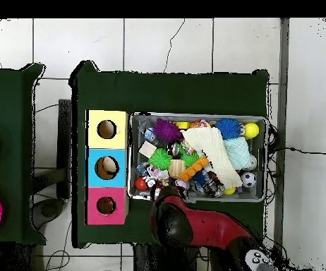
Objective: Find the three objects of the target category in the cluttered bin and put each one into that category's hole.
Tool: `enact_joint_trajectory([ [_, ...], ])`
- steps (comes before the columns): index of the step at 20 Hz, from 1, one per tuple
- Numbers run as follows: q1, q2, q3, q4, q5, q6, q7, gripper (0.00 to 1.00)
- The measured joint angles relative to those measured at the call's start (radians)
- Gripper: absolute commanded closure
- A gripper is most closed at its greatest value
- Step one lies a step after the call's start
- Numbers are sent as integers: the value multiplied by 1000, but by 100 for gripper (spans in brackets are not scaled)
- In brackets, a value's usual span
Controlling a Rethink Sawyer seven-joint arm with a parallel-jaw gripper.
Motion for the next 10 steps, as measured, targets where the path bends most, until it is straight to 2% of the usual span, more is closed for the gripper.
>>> enact_joint_trajectory([
  [4, 23, 36, -11, -4, 0, -109, 0, 0],
  [10, 74, 138, -61, -20, 0, -256, 0, 0],
])
